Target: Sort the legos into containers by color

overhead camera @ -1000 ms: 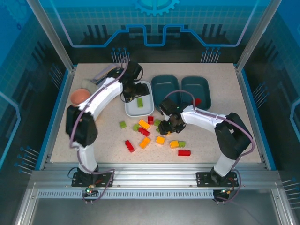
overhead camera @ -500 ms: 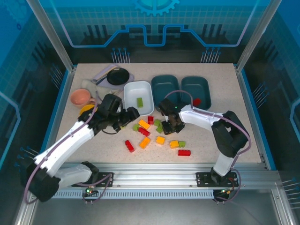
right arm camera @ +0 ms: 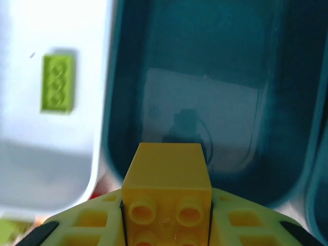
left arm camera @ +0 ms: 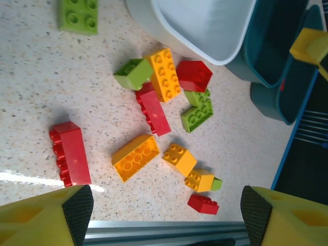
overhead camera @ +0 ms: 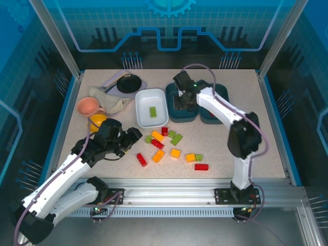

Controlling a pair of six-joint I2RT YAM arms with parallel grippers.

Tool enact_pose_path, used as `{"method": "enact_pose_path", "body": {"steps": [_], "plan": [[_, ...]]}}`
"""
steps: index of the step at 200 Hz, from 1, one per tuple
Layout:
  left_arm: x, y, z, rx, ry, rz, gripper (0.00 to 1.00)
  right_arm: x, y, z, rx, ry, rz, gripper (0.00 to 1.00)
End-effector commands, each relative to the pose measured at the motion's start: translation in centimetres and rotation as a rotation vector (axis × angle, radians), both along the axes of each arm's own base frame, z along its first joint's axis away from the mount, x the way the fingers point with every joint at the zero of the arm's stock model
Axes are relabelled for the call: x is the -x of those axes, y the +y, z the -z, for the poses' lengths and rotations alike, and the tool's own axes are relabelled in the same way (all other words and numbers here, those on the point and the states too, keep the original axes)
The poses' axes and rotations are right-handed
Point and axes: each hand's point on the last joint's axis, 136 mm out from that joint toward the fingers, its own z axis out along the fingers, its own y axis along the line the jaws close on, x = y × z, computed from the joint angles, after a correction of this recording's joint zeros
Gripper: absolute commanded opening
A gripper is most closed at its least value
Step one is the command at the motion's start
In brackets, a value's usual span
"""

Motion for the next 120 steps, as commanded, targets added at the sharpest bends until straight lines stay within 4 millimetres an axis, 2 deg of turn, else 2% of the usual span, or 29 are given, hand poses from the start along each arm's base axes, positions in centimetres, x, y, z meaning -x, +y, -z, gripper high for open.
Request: {"method": "enact_pose_path", "body": {"steps": [1,28,32,35,43,57,86,90,96,120], "plan": [[0.1,1.2,1.6,-0.054,0.053,-0.056,0.79,-2.1,-1.2,3.1,0.047,0.097,0.034,0.3],[0.1,1.1,2.6,-0.046,0.094,-0.059,0.77,-4.5,-1.3,5.8,0.041,0.151,0.067,0.33],[0.0,1.2,2.7,-0.045,0.096,-0.062,0.77,-4.8,-1.1,5.6,0.031,0.149,0.064,0.35],[0.0,1.3,2.7,-0.044,0.099,-0.064,0.77,-4.9,-1.1,6.6,0.036,0.168,0.064,0.36],[0.0,1.4,2.9,-0.044,0.109,-0.068,0.76,-5.2,-0.9,7.0,0.036,0.179,0.06,0.41],[0.2,2.0,3.2,-0.042,0.135,-0.086,0.75,-5.6,-0.7,6.8,0.038,0.18,0.048,0.5],[-0.5,3.1,3.7,-0.026,0.159,-0.111,0.74,-5.5,0.2,3.1,-0.004,0.11,0.013,0.62],[-0.7,3.2,3.7,-0.023,0.164,-0.118,0.74,-5.3,0.3,1.4,-0.016,0.079,0.009,0.62],[-1.0,3.4,4.0,-0.022,0.176,-0.12,0.74,-5.0,0.4,0.2,-0.024,0.054,0.002,0.62],[-3.1,4.2,5.0,-0.035,0.217,-0.121,0.72,-1.8,1.7,-3.9,-0.078,-0.048,-0.063,0.62]]}}
